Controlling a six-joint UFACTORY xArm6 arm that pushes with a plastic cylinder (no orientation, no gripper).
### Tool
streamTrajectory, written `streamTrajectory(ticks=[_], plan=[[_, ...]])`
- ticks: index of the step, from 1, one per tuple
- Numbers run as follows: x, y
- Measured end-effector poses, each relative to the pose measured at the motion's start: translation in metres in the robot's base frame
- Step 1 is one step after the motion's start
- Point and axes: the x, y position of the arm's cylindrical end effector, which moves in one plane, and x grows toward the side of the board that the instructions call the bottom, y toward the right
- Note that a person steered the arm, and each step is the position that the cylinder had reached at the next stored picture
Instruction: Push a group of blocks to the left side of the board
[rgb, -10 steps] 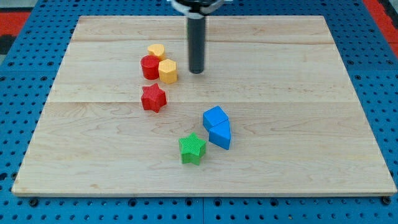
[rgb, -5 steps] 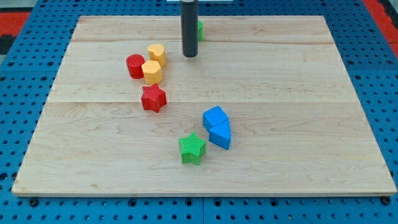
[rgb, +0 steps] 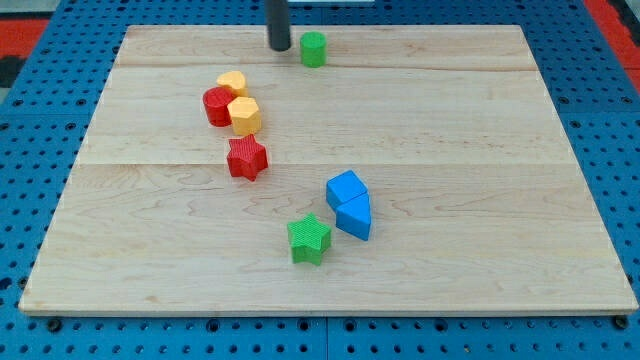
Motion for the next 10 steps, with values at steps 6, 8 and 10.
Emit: streamTrajectory(ticks=[6, 8, 10], plan=[[0.001, 0.003], [0.081, -0.008], [0.119, -0.056]])
